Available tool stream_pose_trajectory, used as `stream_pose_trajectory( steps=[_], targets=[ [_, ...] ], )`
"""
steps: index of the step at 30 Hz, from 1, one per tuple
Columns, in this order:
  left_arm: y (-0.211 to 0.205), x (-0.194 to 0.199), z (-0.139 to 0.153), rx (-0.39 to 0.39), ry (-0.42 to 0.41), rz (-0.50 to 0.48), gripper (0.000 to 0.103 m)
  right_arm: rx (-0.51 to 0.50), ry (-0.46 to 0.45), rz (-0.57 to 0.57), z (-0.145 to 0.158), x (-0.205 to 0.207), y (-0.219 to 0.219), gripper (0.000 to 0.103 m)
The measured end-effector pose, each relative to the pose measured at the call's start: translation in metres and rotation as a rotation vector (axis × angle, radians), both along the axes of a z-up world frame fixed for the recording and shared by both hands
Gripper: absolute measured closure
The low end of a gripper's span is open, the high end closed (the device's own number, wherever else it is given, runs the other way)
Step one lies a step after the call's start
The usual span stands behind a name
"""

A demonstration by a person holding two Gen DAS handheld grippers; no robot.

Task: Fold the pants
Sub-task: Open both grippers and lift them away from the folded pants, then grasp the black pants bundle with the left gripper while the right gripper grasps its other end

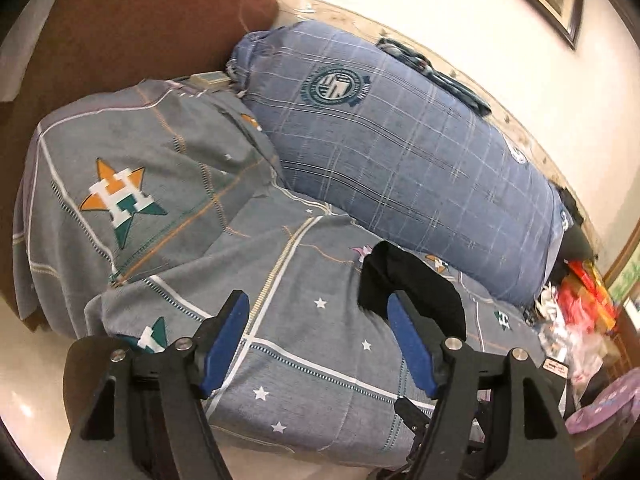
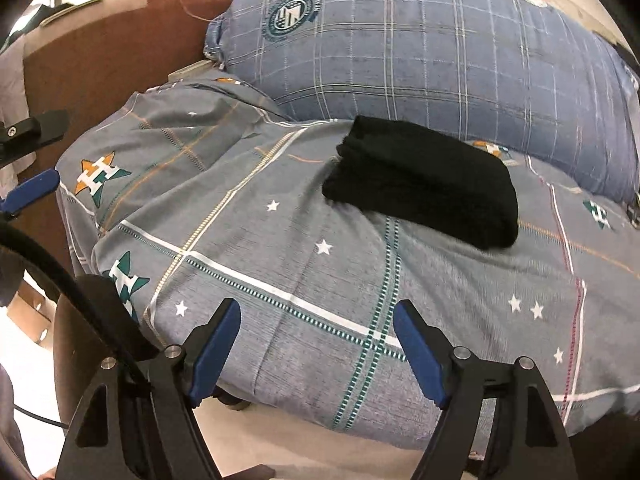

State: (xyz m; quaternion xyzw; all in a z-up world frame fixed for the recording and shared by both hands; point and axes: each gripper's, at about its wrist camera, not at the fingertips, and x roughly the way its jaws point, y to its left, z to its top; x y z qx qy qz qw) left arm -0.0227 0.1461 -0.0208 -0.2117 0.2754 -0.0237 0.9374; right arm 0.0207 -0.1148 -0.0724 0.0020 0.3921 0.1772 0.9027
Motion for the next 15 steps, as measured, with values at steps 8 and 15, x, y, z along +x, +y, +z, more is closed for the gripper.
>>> stream_pose_trajectory(
  steps=[8,15],
  targets=[
    [-0.010,0.018,-0.014,-0.006,0.034,-0.037,0.032,-0.007,0.034,0.013,-0.008,0.004,-0.001,0.019],
    [-0.048,0.051,-0.032,-0.020,0.144,-0.143,0.032,0.134,0.083,-0.068,0.010,0.021,-0.045,0.019]
  ],
)
